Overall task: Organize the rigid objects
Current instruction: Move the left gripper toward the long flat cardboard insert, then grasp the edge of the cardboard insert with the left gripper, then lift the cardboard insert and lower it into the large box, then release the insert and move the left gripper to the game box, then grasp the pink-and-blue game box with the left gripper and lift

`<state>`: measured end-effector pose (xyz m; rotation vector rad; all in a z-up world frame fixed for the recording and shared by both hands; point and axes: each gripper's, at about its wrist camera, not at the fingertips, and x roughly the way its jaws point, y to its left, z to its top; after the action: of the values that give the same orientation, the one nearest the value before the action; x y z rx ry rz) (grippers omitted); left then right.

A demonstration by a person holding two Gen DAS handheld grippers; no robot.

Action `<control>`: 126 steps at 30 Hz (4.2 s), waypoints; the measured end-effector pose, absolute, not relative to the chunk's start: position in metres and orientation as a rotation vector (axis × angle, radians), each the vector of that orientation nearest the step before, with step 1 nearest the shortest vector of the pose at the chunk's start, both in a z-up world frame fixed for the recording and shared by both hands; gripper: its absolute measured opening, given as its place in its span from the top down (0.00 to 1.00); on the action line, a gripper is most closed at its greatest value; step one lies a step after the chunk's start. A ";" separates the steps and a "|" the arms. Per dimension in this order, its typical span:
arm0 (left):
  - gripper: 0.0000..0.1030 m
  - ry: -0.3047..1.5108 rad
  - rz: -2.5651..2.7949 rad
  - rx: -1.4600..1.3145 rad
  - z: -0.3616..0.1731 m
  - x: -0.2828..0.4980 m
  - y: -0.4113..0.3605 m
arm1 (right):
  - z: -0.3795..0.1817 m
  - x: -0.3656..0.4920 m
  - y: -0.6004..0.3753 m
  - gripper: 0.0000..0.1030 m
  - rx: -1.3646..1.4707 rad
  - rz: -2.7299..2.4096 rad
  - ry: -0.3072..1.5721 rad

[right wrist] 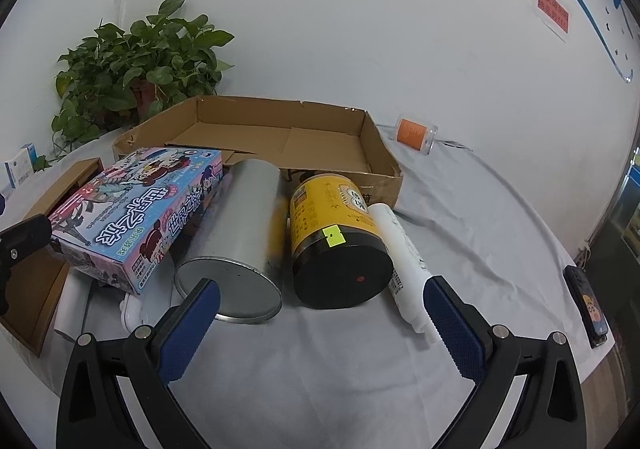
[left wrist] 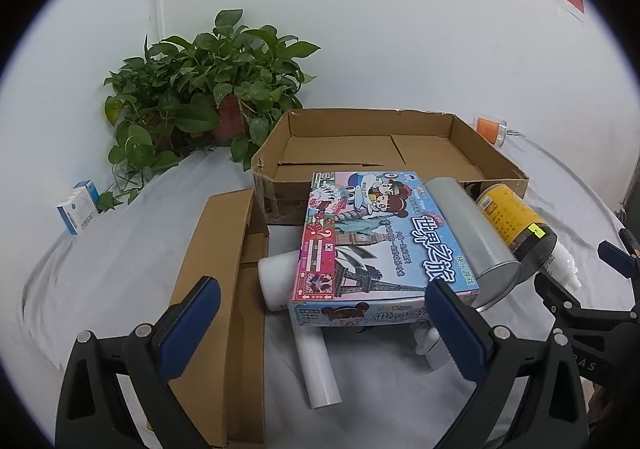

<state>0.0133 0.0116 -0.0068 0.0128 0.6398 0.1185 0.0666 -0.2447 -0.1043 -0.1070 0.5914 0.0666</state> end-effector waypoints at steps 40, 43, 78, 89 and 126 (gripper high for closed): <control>0.84 0.926 0.154 -0.409 -0.065 -0.026 0.209 | -0.114 0.050 0.056 0.69 -0.092 0.888 0.961; 0.92 0.933 0.178 -0.357 -0.065 -0.025 0.208 | -0.124 0.058 0.073 0.78 -0.091 0.833 0.974; 0.91 0.901 -0.111 -0.110 0.012 0.292 0.151 | -0.022 0.418 -0.025 0.87 0.232 0.484 1.090; 0.87 0.906 -0.027 -0.099 -0.016 0.257 0.162 | -0.083 0.419 -0.020 0.46 0.185 0.528 1.194; 0.02 0.936 -0.339 -0.307 -0.022 0.139 0.086 | -0.085 0.140 -0.113 0.01 -0.084 0.627 0.989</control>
<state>0.1386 0.0862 -0.0225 -0.3068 0.9362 -0.3386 0.1400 -0.1131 -0.0847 -0.0836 0.9894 0.6269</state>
